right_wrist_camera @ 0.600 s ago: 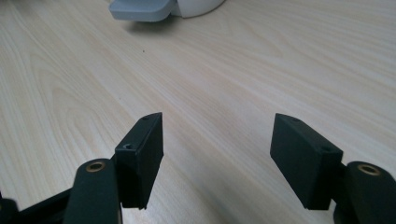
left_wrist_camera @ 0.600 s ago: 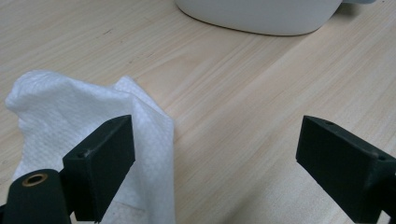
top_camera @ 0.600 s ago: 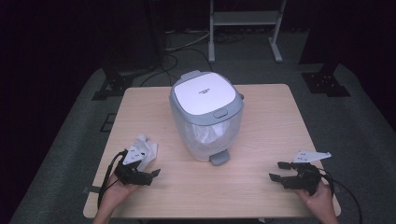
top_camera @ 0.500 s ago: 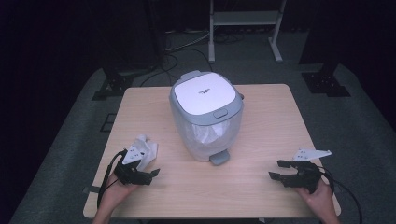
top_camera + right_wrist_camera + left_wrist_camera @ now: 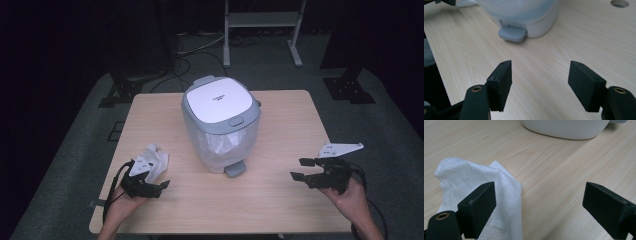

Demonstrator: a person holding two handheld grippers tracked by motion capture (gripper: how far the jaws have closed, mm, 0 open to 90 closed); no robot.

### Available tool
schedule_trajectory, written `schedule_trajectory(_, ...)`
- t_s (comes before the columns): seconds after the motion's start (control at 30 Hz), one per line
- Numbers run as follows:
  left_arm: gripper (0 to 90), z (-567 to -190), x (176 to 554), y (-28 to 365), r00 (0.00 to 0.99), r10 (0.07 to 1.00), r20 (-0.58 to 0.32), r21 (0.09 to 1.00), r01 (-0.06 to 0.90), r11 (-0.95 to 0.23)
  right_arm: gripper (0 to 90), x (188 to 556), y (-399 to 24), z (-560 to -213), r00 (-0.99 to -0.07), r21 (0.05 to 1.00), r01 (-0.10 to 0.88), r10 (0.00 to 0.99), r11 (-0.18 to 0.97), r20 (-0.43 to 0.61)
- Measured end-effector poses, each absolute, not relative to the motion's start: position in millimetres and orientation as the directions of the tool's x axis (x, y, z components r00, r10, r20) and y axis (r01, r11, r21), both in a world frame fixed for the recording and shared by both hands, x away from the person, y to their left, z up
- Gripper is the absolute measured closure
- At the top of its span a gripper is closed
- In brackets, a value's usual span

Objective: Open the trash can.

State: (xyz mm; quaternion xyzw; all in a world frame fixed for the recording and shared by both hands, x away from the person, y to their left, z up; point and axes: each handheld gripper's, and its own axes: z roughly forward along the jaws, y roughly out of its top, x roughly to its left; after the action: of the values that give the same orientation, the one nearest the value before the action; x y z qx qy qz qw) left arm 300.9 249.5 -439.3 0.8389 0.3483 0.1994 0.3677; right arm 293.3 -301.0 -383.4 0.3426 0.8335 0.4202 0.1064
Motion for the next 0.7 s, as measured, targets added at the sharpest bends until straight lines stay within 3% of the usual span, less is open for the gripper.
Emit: schedule_trajectory(0.7, 10.5, -438, 299, 254, 0.668, 0.740, 0.081, 0.762, 0.437, -0.478, 36.6, 310, -271, -309, -0.803, 0.787, 0.404, 0.592, 0.466, 0.062)
